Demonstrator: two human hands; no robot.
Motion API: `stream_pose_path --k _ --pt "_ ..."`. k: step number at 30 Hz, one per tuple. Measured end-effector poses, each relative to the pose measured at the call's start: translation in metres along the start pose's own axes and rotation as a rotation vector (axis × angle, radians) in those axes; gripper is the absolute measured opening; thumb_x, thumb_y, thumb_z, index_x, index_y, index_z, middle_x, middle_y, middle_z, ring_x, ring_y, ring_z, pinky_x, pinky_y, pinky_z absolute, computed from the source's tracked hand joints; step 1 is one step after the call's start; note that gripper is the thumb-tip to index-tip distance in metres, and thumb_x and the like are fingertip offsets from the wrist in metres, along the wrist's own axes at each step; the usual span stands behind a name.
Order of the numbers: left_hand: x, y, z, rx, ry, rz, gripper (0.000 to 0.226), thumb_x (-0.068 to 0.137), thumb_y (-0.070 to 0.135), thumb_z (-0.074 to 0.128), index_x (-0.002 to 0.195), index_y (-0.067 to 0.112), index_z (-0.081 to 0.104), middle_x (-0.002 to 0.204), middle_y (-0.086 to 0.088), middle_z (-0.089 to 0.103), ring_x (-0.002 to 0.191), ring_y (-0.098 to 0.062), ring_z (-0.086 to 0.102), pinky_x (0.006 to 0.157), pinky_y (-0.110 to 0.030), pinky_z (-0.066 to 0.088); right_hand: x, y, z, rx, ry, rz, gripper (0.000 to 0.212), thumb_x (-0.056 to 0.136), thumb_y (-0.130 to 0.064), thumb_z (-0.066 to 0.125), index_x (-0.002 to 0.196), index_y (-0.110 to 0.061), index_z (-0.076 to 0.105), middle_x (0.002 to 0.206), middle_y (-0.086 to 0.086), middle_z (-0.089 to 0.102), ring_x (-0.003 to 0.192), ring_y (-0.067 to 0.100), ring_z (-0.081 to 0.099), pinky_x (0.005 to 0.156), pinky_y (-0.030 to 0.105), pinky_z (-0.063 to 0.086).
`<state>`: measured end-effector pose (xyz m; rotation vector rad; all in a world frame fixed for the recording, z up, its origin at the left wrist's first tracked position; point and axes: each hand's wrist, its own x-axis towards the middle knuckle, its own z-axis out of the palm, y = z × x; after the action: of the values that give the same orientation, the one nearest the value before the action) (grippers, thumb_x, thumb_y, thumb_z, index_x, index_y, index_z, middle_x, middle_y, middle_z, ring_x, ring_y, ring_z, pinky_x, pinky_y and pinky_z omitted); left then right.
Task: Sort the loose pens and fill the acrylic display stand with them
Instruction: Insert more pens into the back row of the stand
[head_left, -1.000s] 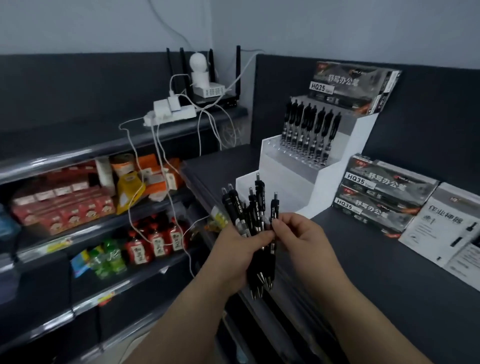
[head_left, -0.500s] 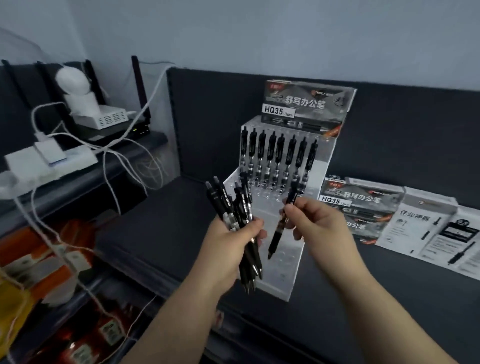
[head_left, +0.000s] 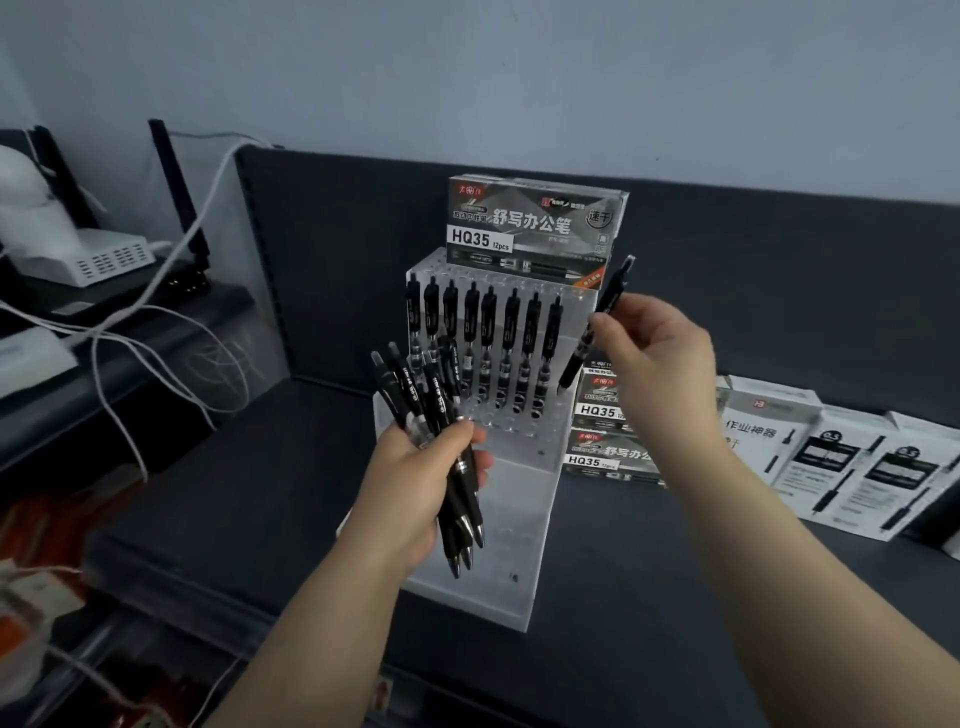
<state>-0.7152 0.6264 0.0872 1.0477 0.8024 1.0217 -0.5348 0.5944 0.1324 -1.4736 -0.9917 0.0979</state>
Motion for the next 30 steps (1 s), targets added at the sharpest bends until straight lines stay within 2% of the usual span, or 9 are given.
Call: stream_pose_path --k 5,8,13,17,19,23,25,27,30 --pt "-0.006 0.000 0.004 0.009 0.066 0.039 0.009 0.090 0.005 0.056 0.084 0.005 0.062 0.079 -0.007 0.066 0.064 -0.015 0.065 0.065 -0.031 0.055 0.007 0.016 0.007 -0.089 -0.104 0.014 0.026 0.089 -0.025 0.061 0.113 -0.015 0.065 0.094 -0.005 0.070 0.086 0.008 0.065 0.081 0.029 0.054" --pt "-0.010 -0.004 0.002 0.015 0.081 0.029 0.009 0.091 0.005 0.055 0.085 0.006 0.062 0.081 -0.008 0.066 0.065 -0.016 0.065 0.066 -0.032 0.055 0.005 0.021 0.010 -0.158 -0.120 0.012 0.026 0.090 -0.026 0.061 0.111 -0.012 0.065 0.092 -0.002 0.068 0.083 0.011 0.062 0.078 0.026 0.050" --pt "0.000 0.002 -0.006 0.015 0.046 0.030 0.013 0.090 0.004 0.056 0.080 0.006 0.064 0.077 -0.009 0.067 0.065 -0.017 0.066 0.066 -0.034 0.054 0.000 0.026 0.016 -0.285 -0.093 -0.004 0.023 0.093 -0.028 0.055 0.106 -0.012 0.066 0.073 -0.014 0.059 0.066 -0.001 0.054 0.055 0.003 0.036" --pt "0.012 0.006 -0.009 -0.003 -0.052 -0.010 0.009 0.087 0.002 0.059 0.081 0.006 0.064 0.076 -0.007 0.067 0.062 -0.016 0.067 0.061 -0.031 0.055 -0.001 0.025 0.022 -0.433 -0.067 -0.021 0.023 0.094 -0.029 0.051 0.098 -0.011 0.065 0.060 -0.011 0.052 0.055 0.003 0.048 0.046 0.010 0.033" --pt "0.019 0.009 -0.014 -0.007 -0.097 -0.026 0.006 0.086 0.001 0.059 0.084 0.005 0.063 0.075 -0.007 0.066 0.061 -0.016 0.067 0.060 -0.030 0.056 -0.002 0.021 0.027 -0.518 -0.080 -0.013 0.024 0.095 -0.027 0.050 0.097 -0.008 0.064 0.062 -0.005 0.054 0.057 0.013 0.049 0.050 0.025 0.034" --pt "0.031 0.016 -0.029 -0.001 -0.177 -0.027 0.005 0.086 0.001 0.059 0.086 0.004 0.062 0.073 -0.005 0.066 0.060 -0.015 0.066 0.060 -0.031 0.056 -0.007 0.016 0.033 -0.593 -0.036 0.010 0.023 0.094 -0.027 0.050 0.095 -0.008 0.064 0.058 -0.006 0.051 0.054 0.010 0.046 0.048 0.020 0.033" --pt "0.034 0.019 -0.036 -0.003 -0.220 -0.039 0.007 0.086 0.001 0.059 0.082 0.005 0.063 0.070 -0.005 0.067 0.061 -0.016 0.066 0.061 -0.032 0.055 -0.010 0.013 0.034 -0.607 -0.002 0.035 0.022 0.093 -0.028 0.053 0.096 -0.008 0.064 0.061 -0.007 0.053 0.058 0.012 0.048 0.049 0.020 0.033" --pt "0.037 0.021 -0.043 0.003 -0.271 -0.047 0.008 0.086 0.002 0.059 0.080 0.004 0.063 0.067 -0.006 0.067 0.062 -0.017 0.066 0.062 -0.033 0.055 -0.015 0.009 0.037 -0.565 0.079 0.053 0.018 0.090 -0.028 0.058 0.100 -0.013 0.059 0.076 -0.005 0.057 0.072 0.014 0.051 0.056 0.023 0.033" --pt "0.043 0.024 -0.052 0.000 -0.348 -0.055 0.007 0.086 0.001 0.059 0.080 0.002 0.063 0.067 -0.007 0.066 0.062 -0.018 0.066 0.061 -0.032 0.055 -0.033 -0.008 0.048 -0.467 0.193 0.024 0.016 0.087 -0.028 0.062 0.095 -0.021 0.051 0.087 -0.001 0.058 0.073 0.011 0.051 0.057 0.012 0.034"
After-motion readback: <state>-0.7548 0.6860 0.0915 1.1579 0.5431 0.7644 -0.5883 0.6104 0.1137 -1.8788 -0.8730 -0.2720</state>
